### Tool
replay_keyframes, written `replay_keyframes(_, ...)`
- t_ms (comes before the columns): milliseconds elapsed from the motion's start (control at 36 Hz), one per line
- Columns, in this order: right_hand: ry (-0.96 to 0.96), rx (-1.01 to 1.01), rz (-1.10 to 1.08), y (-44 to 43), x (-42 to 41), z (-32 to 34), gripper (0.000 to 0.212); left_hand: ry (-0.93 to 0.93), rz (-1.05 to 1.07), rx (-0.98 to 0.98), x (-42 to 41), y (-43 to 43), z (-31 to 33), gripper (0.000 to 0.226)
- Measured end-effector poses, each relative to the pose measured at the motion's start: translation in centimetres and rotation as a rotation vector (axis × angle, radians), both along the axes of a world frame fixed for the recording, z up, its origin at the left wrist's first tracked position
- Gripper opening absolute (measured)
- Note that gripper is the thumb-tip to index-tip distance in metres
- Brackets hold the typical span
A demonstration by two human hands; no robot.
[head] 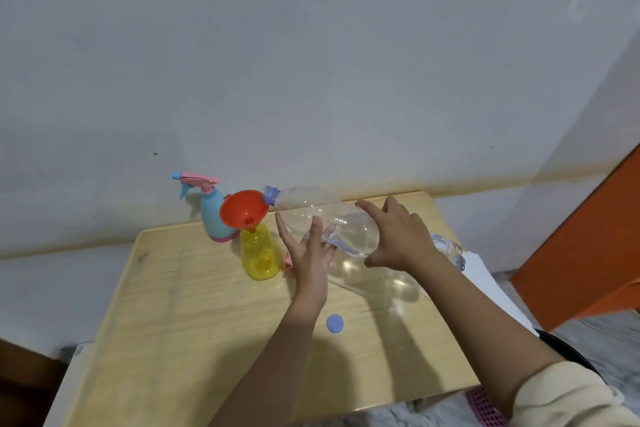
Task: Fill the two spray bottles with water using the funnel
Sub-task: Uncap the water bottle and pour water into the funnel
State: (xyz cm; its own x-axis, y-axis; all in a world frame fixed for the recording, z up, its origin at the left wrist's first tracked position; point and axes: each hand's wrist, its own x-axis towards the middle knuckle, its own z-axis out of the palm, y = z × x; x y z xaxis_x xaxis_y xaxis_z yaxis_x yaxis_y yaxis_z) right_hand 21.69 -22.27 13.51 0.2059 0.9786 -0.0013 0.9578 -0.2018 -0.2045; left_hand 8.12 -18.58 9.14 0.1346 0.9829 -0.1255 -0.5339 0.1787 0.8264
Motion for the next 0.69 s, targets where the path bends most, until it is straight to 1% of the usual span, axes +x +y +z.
replay_keyframes(56,-0.015,0.000,0.003,0.1,0.1,0.3,0.096,-0.014,0.001,-0.021,0.1,-0.1,0.1,0.088)
replay_keyframes(111,-0.045,-0.003,0.010,0.2,0.1,0.7,0.096,-0.021,0.006,-0.036,0.3,-0.1,0.0,0.090)
replay_keyframes(222,-0.098,-0.012,0.019,0.3,0.1,1.7,0.096,-0.061,0.022,-0.023,0.6,-0.1,-0.2,0.080)
replay_keyframes(389,-0.144,0.003,0.031,0.4,0.1,3.0,0.095,-0.127,0.048,-0.041,1.0,-0.1,0.6,0.085)
replay_keyframes(556,-0.220,-0.007,0.045,0.6,-0.1,4.2,0.092,-0.165,0.067,-0.085,1.3,-0.1,1.2,0.069)
replay_keyframes(694,-0.256,-0.005,0.054,0.6,-0.2,4.8,0.090,-0.178,0.056,-0.098,1.5,-0.4,1.8,0.069)
